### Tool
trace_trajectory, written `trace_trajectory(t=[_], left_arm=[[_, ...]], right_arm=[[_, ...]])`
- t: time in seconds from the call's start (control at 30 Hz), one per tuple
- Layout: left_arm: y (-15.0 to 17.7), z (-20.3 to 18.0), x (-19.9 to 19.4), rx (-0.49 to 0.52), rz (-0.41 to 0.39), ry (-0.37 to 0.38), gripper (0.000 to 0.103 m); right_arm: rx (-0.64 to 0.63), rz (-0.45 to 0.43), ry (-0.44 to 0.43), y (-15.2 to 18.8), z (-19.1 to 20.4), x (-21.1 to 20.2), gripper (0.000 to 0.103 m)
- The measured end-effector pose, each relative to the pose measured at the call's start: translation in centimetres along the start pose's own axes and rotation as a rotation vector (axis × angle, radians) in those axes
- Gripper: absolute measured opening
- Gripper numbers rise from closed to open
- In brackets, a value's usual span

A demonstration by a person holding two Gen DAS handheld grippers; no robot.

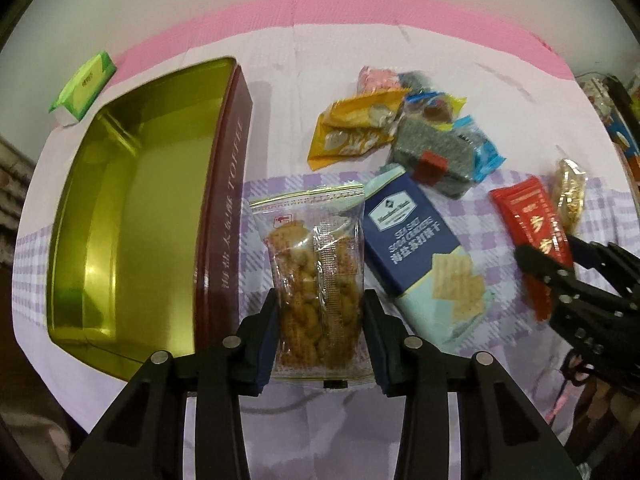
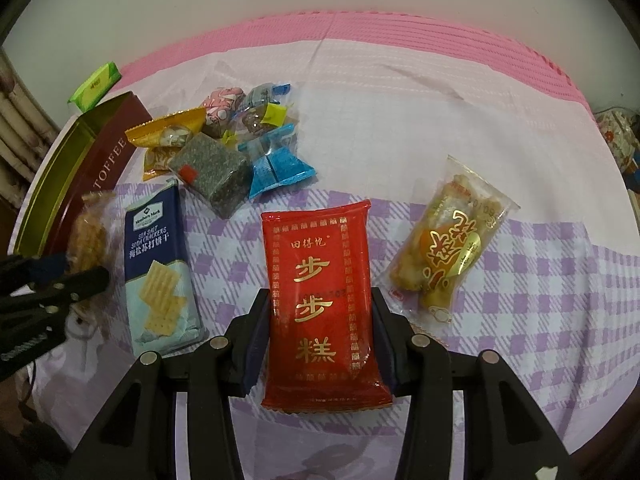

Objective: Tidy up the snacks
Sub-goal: 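Carry the clear peanut bag into the gold tin and release it with the left gripper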

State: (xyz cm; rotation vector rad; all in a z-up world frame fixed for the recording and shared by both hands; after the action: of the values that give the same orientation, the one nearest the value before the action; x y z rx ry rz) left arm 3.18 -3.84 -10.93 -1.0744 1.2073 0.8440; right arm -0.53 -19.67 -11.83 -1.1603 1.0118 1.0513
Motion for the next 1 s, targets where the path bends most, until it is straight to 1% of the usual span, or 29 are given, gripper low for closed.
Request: trace_trajectory(t=[0.13,0.27,0.37,0.5,0.57,0.73,0.87,1.0], left_arm=[[-0.4,0.5,-2.1,0.008,-0.035,0.021,0.04],[-1.0,1.7,-4.2,0.008,-0.077,0.022,0.04],[-1.8,3.3,-5.0,-0.003,-0.102,0.005,0.04],[-2.3,7.3,-5.4,-0.03,-0.124,-0.058,0.04],[-2.6,9.5,-4.9,-0.039,-0.117,-0.087,0.04],[-2.2,14.0,-3.2,-0.066,-0.082,-0.144,0.04],[-1.7,16.7,-1.5,-0.077,-0.048,-0.189,0.04],[-1.0,18.6,0.1,-0.085,-0.016,-0.216,0.04]], right_arm=[[-0.019,0.022,0.031,-0.2,0.4,0.2,0.044],[-0.04,0.053,0.06,-0.1,0.6,0.5,0.045],[-0.053,0.084,0.076,-0.1,0.8,0.7,0.046],[-0.065,0.147,0.071,-0.4,0.9,1.0,0.047],[-0.075,0.178,0.071,-0.7,1.0,1.2,0.047],[-0.101,0.26,0.069,-2.1,1.7,1.8,0.048],[-0.105,0.314,0.063,-3.1,2.2,2.5,0.051],[-0.124,0.373,0.062,-3.8,2.7,3.1,0.058]])
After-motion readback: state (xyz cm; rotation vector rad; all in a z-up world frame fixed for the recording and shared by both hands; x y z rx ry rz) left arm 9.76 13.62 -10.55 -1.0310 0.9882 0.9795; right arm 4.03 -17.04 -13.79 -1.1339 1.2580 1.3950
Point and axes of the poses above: each gripper's, at about its wrist camera, not at the fingertips, and x roughly the way its jaws point, z to its left, y to its underside, the point moved 9 cm from there along x, roughly the way its jaws point, and after that the axes turned 7 degrees about z, right-handed, at the moved point
